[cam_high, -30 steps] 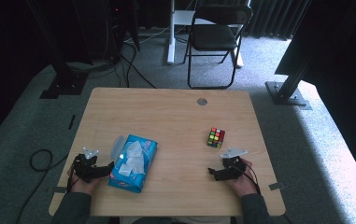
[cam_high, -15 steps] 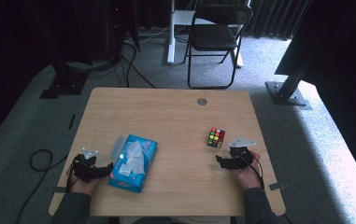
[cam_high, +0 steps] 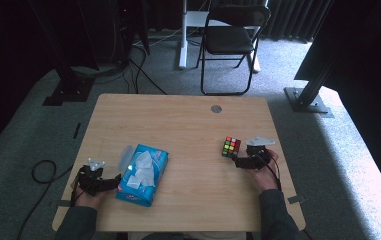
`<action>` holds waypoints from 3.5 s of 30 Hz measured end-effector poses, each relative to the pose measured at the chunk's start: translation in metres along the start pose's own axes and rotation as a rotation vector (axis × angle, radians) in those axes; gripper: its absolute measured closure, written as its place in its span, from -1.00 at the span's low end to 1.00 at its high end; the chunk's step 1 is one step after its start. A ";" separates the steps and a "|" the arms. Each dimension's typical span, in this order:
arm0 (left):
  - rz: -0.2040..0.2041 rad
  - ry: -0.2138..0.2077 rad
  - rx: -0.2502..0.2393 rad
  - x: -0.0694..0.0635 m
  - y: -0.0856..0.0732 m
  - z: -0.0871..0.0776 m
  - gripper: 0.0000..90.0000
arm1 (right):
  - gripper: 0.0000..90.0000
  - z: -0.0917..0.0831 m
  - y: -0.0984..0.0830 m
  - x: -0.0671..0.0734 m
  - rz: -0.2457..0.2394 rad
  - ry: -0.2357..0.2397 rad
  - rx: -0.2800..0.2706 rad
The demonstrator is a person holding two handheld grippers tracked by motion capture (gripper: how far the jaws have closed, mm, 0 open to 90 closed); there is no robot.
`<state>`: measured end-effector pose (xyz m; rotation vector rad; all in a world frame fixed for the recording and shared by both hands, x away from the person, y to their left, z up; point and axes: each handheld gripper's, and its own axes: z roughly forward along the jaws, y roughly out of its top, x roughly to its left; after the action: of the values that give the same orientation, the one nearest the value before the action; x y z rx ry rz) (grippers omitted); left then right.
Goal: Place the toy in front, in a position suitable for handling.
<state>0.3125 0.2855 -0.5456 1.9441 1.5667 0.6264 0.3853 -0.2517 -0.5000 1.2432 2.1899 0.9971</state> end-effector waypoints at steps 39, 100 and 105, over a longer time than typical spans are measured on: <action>-0.001 0.004 -0.011 0.000 -0.001 0.000 -0.97 | -0.37 0.043 0.004 0.003 -0.070 0.103 0.044; -0.007 -0.035 0.018 -0.001 0.000 -0.016 -0.69 | -0.25 0.045 0.004 0.100 -0.257 0.302 0.022; 0.008 -0.034 0.006 -0.003 0.001 -0.017 -0.68 | -0.26 0.045 0.004 0.099 -0.253 0.308 0.023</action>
<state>0.3017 0.2848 -0.5323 1.9558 1.5428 0.5892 0.3672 -0.1478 -0.5278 0.8359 2.5201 1.1190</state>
